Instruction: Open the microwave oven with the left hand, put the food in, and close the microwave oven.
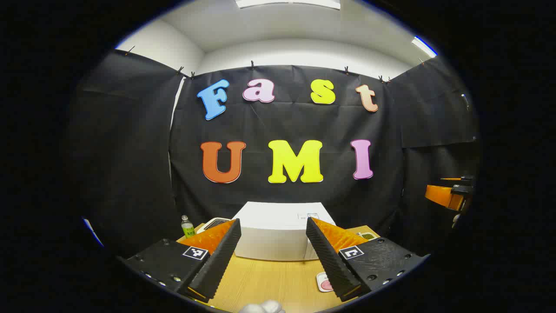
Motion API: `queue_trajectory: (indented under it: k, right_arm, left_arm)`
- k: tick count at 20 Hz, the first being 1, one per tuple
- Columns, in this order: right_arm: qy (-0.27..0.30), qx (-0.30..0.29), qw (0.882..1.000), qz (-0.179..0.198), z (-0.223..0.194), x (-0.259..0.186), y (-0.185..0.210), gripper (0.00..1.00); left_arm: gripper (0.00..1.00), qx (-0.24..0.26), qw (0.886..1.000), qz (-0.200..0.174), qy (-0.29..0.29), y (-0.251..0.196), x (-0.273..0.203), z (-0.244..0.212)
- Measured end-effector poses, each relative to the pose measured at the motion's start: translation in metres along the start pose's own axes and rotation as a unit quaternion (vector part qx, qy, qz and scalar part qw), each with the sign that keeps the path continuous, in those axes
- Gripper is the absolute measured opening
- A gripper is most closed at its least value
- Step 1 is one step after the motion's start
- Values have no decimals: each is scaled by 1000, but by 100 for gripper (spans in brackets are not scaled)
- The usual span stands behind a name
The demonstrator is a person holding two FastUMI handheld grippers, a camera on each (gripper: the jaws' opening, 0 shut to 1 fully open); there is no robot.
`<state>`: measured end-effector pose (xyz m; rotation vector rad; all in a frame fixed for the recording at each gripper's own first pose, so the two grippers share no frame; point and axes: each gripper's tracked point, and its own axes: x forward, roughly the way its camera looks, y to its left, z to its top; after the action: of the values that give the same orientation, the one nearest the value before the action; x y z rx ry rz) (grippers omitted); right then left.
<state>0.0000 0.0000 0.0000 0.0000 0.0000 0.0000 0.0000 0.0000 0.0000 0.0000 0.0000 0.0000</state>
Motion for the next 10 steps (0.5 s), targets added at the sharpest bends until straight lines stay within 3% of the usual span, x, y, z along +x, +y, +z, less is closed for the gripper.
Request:
queue_trajectory:
  k: [10]
  right_arm:
    - [9,3,1000,5,-9,10,-3,100]
  left_arm:
    - [94,9,1000,-3,3,1,8,-5]
